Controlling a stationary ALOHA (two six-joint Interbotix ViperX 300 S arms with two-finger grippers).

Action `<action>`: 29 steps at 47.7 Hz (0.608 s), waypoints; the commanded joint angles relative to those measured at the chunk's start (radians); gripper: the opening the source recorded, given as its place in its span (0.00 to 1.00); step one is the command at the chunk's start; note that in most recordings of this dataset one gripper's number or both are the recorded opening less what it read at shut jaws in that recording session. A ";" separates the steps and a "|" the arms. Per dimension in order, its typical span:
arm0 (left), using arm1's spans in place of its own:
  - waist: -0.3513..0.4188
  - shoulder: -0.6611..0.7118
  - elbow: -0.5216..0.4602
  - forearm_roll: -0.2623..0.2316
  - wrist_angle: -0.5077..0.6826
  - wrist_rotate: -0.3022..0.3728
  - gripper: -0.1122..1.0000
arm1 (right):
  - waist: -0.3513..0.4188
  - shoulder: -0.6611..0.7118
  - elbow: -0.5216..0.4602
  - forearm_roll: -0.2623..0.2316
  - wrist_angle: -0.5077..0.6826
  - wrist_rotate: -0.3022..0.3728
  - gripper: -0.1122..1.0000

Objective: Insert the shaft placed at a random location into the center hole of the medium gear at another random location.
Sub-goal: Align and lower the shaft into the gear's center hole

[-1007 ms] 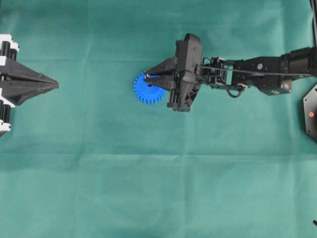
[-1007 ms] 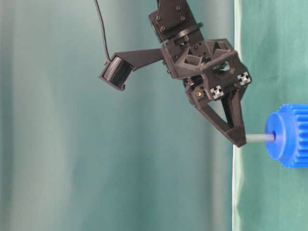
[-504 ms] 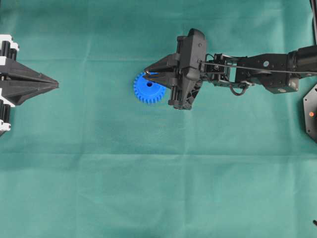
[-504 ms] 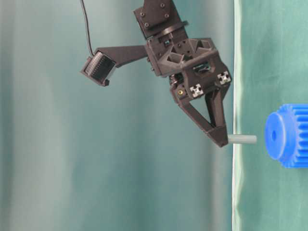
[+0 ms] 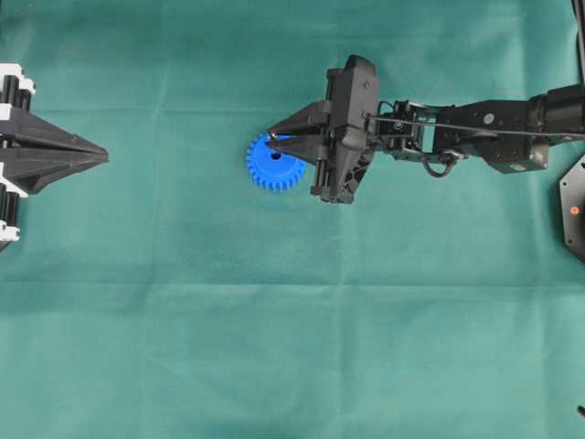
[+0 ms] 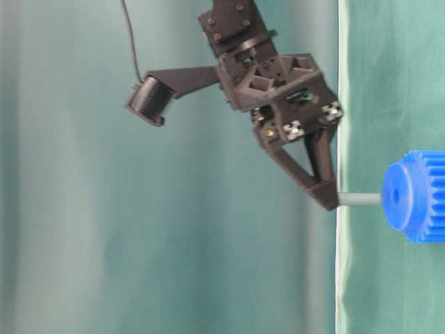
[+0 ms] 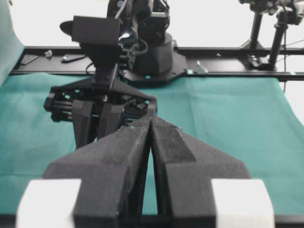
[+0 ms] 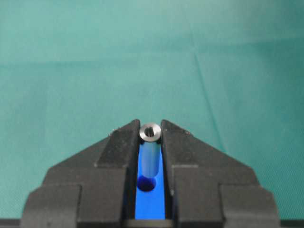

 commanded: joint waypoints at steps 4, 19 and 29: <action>-0.002 0.008 -0.018 0.002 -0.005 0.000 0.10 | 0.000 0.005 -0.011 0.005 -0.005 -0.009 0.22; -0.002 0.008 -0.018 0.002 -0.005 0.000 0.10 | 0.000 0.028 0.006 0.020 -0.028 -0.006 0.22; -0.002 0.008 -0.018 0.002 -0.005 0.000 0.10 | 0.000 0.032 0.018 0.028 -0.044 -0.005 0.22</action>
